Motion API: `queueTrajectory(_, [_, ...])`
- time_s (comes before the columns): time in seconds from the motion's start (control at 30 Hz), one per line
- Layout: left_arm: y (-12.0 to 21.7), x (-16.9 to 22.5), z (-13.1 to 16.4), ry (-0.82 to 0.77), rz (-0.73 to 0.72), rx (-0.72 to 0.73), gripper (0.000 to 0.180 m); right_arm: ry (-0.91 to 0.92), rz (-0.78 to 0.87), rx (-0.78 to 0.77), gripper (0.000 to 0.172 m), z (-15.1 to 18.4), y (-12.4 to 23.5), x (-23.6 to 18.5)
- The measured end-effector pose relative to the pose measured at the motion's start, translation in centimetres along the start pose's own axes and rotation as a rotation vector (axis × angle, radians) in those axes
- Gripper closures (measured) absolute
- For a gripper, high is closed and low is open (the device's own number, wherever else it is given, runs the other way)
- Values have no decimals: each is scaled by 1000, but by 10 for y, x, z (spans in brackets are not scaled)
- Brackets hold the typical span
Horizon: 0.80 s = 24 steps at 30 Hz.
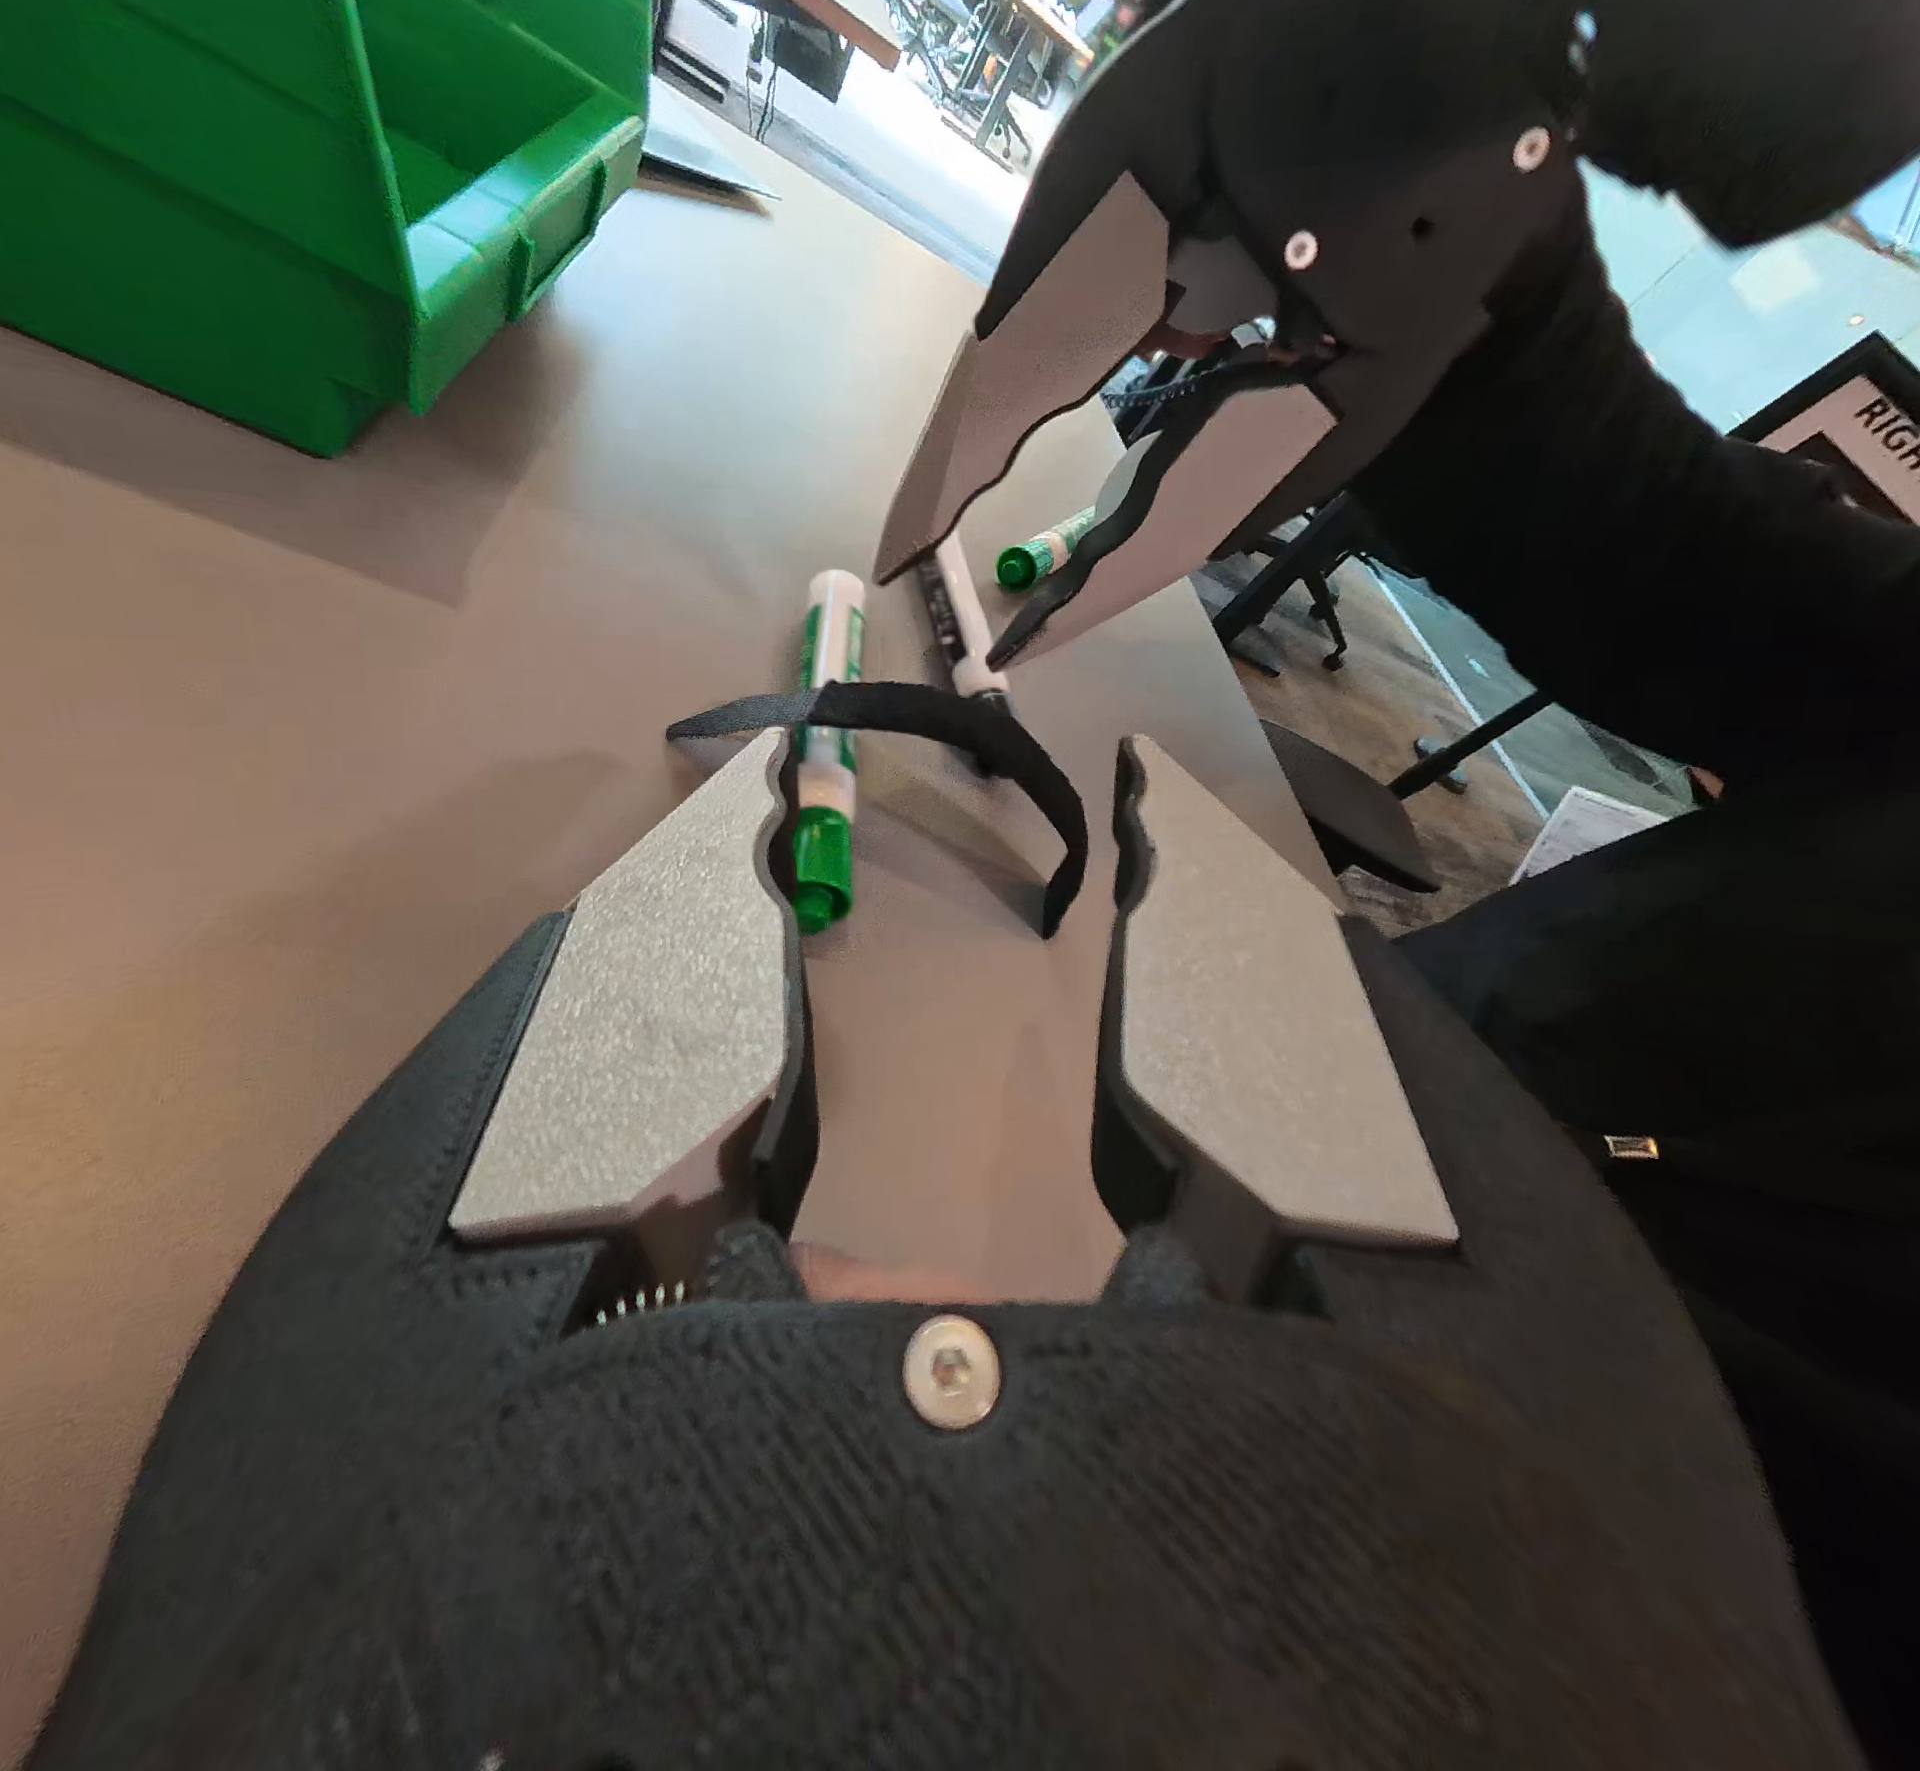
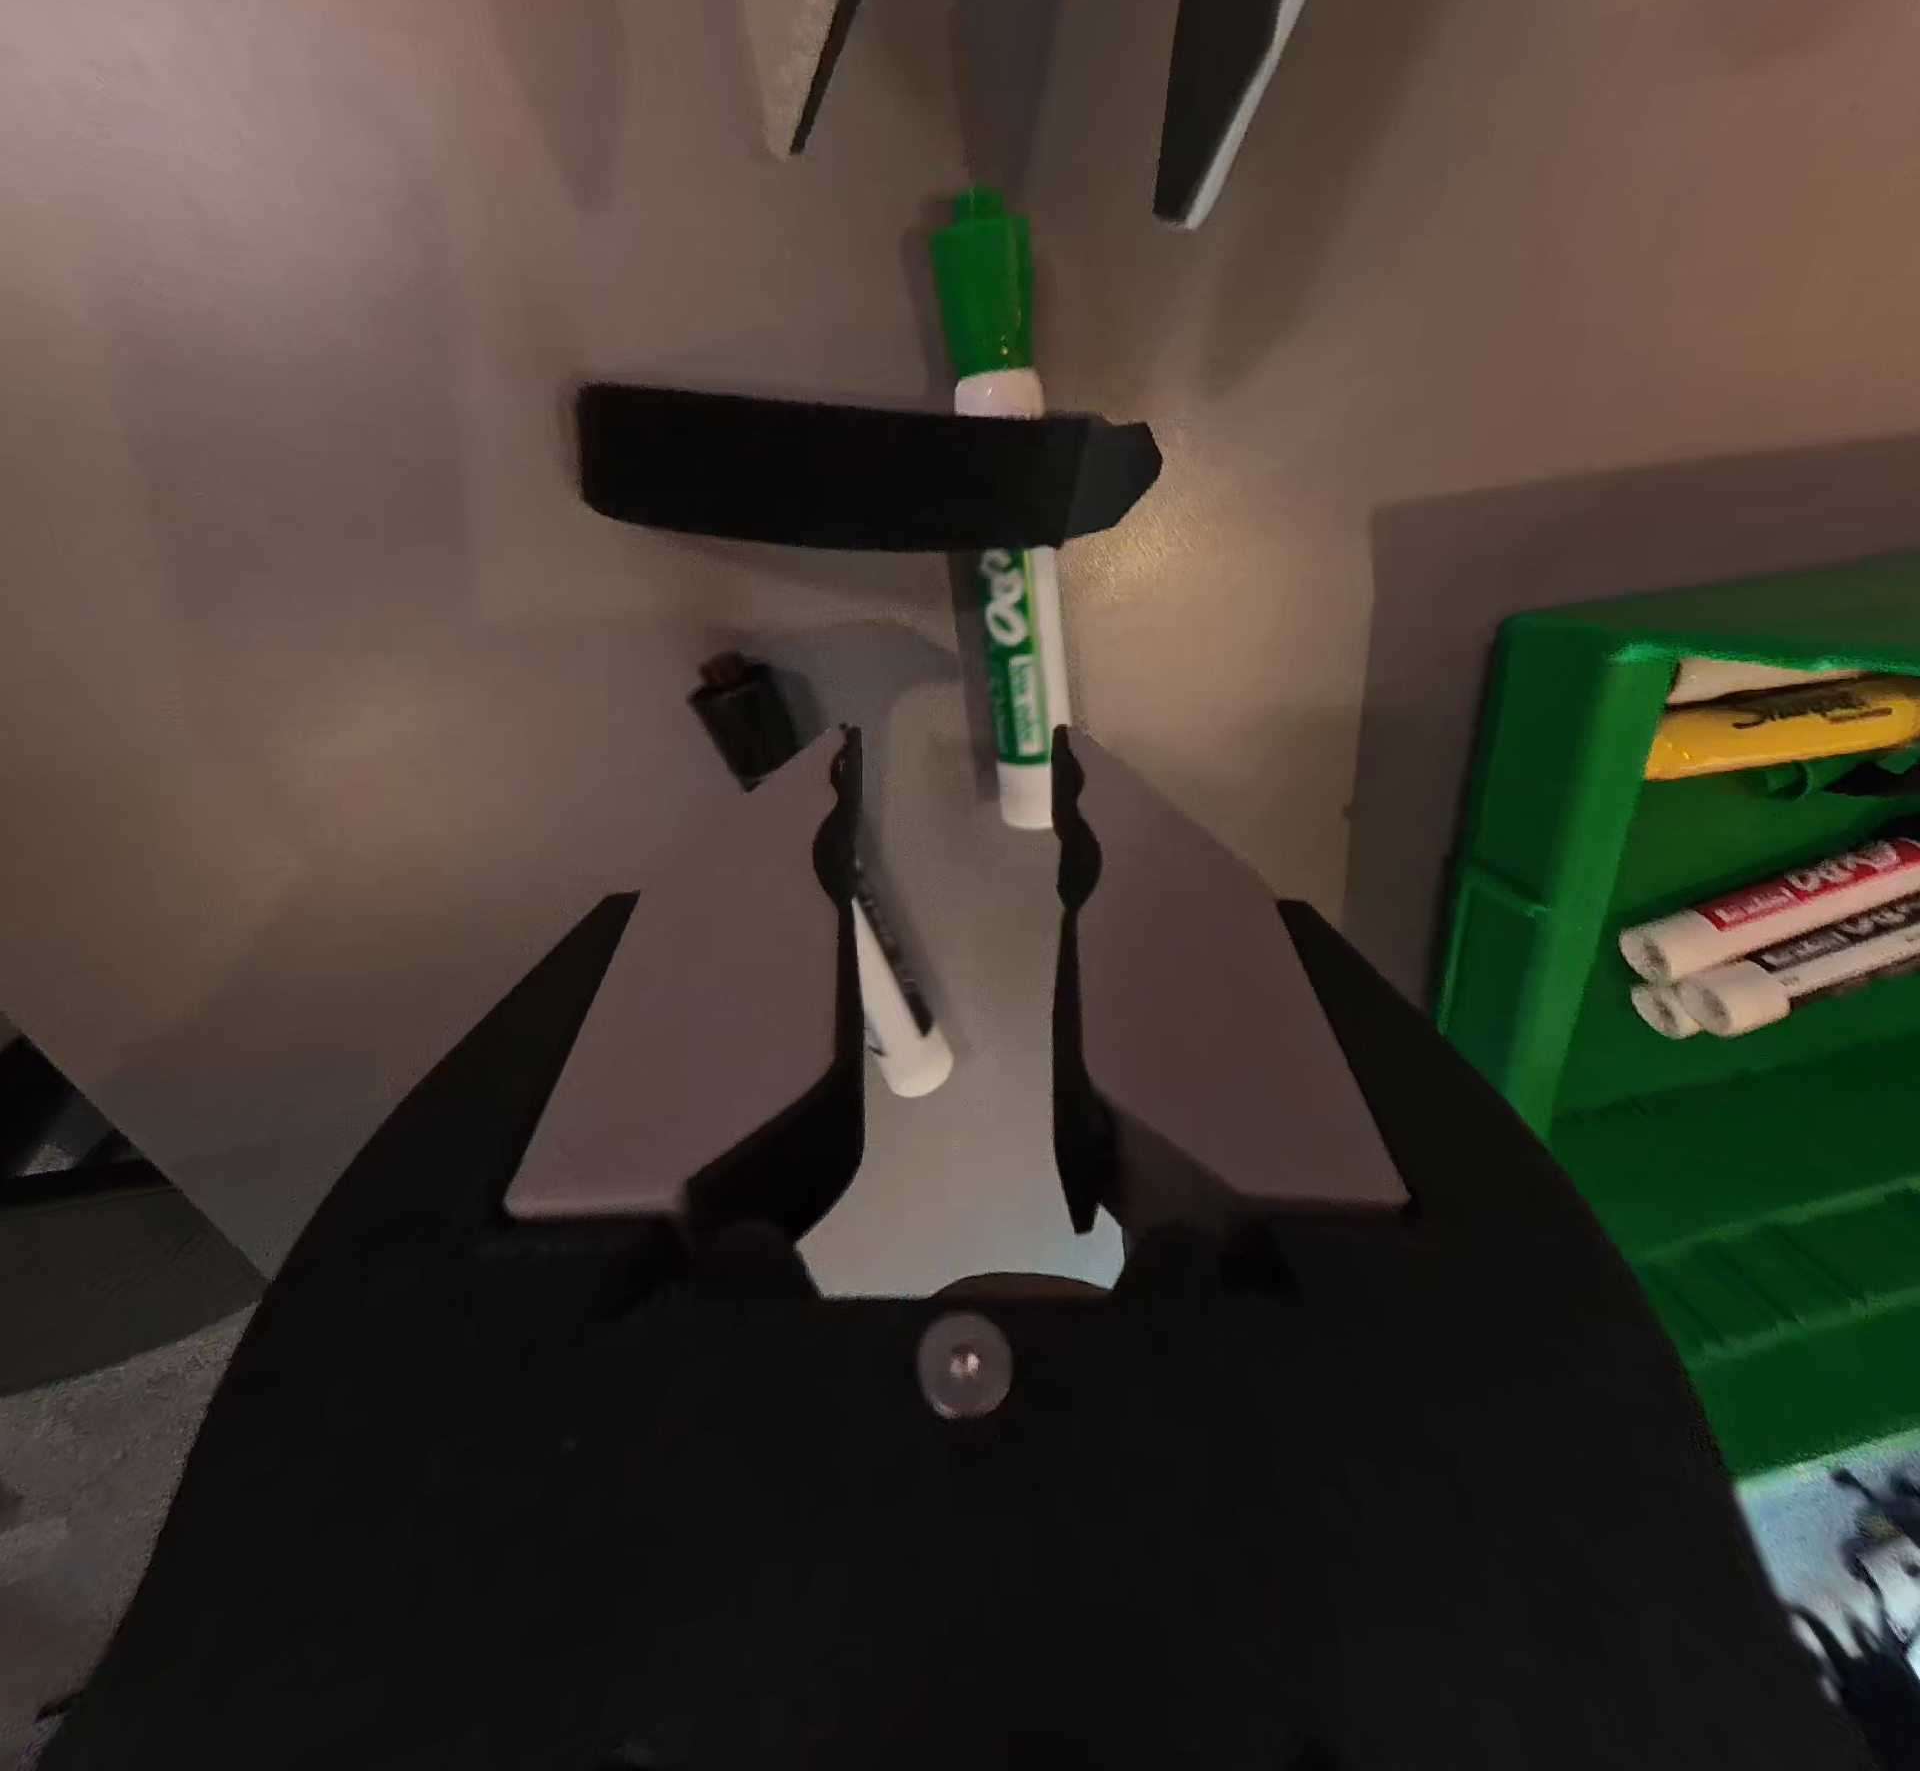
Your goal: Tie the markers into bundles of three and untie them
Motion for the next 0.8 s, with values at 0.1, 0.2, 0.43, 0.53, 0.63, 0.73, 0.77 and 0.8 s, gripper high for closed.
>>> queueTrajectory(0.1, [1, -5, 0, 35, -15, 8, 123, -46, 47, -25, 139, 6, 9, 2])
queueTrajectory(0.2, [5, -6, -3, 61, -5, 41, 130, -174, 61, 75, 138, 28, 29, -4])
queueTrajectory(0.43, [9, -9, -6, 111, 34, 77, 136, -465, 45, 227, 136, 147, 47, -75])
queueTrajectory(0.53, [6, -9, -3, 104, 18, 51, 136, -529, 50, 204, 134, 171, 33, -94])
queueTrajectory(0.63, [7, -8, -4, 92, 6, 66, 136, -527, 31, 177, 142, 172, 8, -99])
queueTrajectory(0.73, [12, -5, -7, 99, 0, 130, 137, -493, 4, 262, 156, 149, -3, -90])
queueTrajectory(0.77, [14, -3, -8, 100, 3, 152, 138, -473, 8, 286, 157, 138, -5, -84])
queueTrajectory(0.8, [16, -1, -8, 99, 2, 171, 138, -445, 9, 305, 157, 126, -7, -79])
Point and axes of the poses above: each gripper's, where its closed fingertips meet, y back along the fingers, z out of its underside, x = y × z across the jaws, the point moved 3 cm from there along y, back along the fingers, and after that the axes turned 2 degrees about -x, right-handed, at the moved point
